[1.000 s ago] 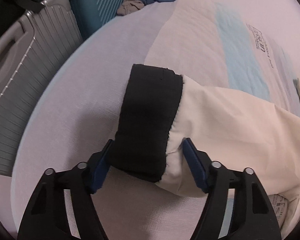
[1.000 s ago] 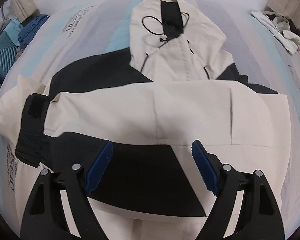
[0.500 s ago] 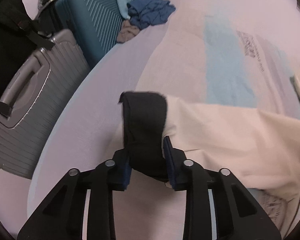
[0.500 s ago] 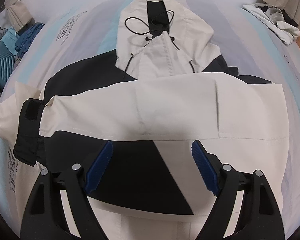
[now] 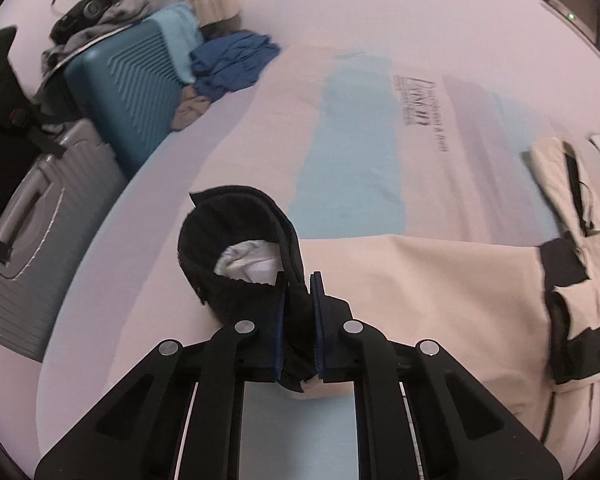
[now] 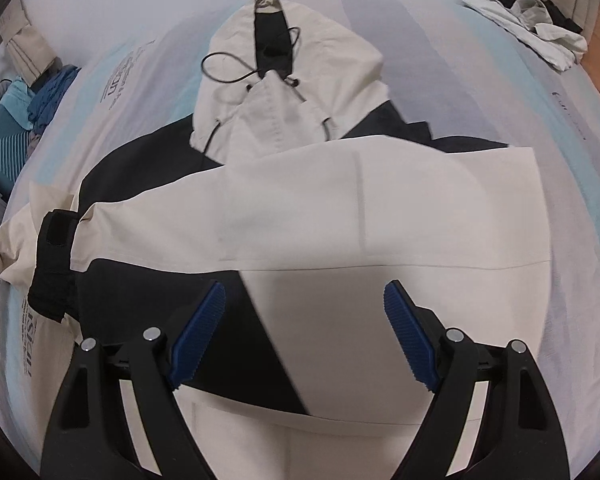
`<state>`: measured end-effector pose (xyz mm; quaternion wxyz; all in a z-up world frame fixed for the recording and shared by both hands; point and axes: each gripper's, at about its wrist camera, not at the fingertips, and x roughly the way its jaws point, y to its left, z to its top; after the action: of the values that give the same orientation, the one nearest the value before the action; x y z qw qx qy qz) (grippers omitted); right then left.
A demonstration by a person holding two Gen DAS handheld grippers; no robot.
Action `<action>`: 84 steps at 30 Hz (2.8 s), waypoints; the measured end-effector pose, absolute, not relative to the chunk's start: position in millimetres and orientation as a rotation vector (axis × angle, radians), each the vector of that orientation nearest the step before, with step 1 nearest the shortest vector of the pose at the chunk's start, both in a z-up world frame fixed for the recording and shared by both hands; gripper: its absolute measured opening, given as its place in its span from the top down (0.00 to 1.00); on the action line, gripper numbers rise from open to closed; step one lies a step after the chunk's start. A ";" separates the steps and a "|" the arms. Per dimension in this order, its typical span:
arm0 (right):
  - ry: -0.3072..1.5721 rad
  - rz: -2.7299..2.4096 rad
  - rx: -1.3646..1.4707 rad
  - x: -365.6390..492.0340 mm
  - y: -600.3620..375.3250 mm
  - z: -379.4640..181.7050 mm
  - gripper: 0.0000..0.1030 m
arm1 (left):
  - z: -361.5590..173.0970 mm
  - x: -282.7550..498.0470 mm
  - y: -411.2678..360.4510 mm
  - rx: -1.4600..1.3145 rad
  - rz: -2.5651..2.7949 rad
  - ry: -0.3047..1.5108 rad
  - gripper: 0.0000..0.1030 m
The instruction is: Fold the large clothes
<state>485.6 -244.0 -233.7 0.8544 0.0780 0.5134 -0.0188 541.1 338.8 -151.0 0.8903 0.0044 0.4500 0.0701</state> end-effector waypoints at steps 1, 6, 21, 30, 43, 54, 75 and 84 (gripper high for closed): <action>1.076 -0.044 0.168 483.8 -250.2 -232.6 0.21 | -149.5 539.5 327.5 0.010 0.133 0.931 0.91; 1.070 -0.060 0.198 475.2 -276.7 -230.1 0.21 | -141.5 533.0 259.3 0.046 0.041 0.902 0.91; 1.033 -0.057 0.172 452.7 -353.1 -210.4 0.21 | -116.6 513.2 53.8 0.102 -0.169 0.862 0.91; 1.017 0.031 0.083 442.8 -379.8 -210.4 0.21 | -123.0 493.5 -68.7 0.094 -0.311 0.866 0.91; 0.980 0.028 0.000 426.5 -448.7 -222.5 0.21 | -183.2 478.9 -263.8 0.089 -0.518 0.944 0.91; 1.015 -0.055 0.092 382.0 -531.2 -241.6 0.21 | -222.5 472.8 -360.8 0.158 -0.546 0.977 0.90; 0.986 -0.086 0.154 366.0 -556.0 -224.0 0.21 | -212.5 448.9 -371.8 0.130 -0.625 0.955 0.60; 0.928 0.045 0.128 400.4 -496.4 -191.3 0.21 | -176.1 449.0 -283.7 0.083 -0.539 0.910 0.22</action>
<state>400.4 -496.4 -191.3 0.8921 0.0615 0.4470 0.0218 449.0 -283.7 -176.1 0.8626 0.0394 0.4339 -0.2570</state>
